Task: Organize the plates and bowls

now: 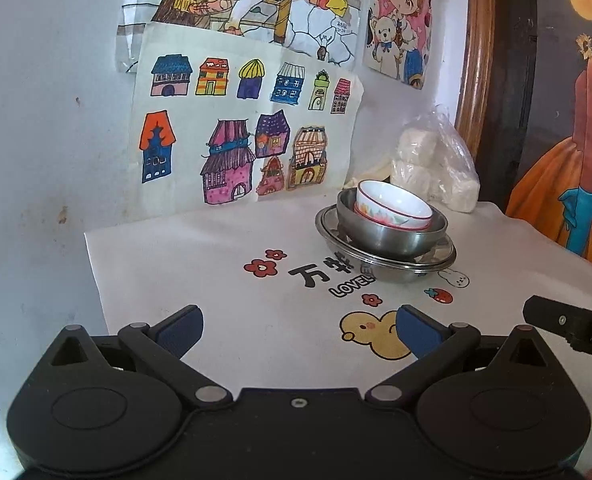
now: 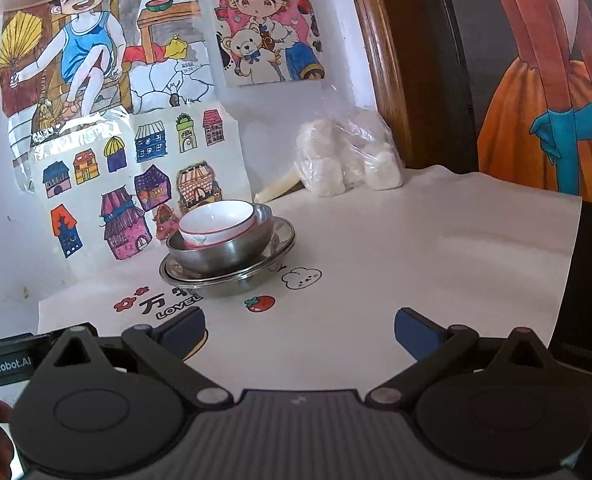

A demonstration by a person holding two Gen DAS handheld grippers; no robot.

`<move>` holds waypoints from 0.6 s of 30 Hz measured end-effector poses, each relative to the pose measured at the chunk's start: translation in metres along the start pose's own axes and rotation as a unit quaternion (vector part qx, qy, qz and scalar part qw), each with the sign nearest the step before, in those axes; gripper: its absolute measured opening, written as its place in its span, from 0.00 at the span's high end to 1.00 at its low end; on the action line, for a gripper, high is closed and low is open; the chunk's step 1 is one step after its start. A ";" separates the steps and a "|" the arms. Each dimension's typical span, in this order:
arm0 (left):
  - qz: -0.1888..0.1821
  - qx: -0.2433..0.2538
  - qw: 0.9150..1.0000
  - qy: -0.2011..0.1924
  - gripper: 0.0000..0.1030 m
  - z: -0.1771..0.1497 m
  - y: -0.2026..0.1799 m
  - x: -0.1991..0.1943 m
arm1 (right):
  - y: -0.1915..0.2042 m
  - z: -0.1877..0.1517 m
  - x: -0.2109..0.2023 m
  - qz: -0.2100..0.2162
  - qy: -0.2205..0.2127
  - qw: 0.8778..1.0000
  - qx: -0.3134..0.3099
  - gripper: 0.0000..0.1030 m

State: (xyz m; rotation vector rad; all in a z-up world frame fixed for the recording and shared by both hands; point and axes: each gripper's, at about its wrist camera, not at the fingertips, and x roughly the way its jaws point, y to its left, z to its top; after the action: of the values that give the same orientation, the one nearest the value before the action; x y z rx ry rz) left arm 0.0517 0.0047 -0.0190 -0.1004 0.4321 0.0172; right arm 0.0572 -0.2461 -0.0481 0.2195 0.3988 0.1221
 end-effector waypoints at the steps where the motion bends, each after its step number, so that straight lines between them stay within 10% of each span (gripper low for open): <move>1: 0.001 0.000 1.000 0.000 0.01 0.000 0.000 0.000 | 0.000 0.000 0.000 0.000 -0.001 1.000 -0.001 0.00; 18: -0.001 0.003 1.000 0.009 0.01 0.000 -0.001 0.003 | 0.000 0.000 0.002 0.000 0.006 1.000 -0.006 0.00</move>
State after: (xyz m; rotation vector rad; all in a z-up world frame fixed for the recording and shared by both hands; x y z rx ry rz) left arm 0.0541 0.0038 -0.0201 -0.0944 0.4501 0.0135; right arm 0.0592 -0.2456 -0.0485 0.2067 0.4092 0.1261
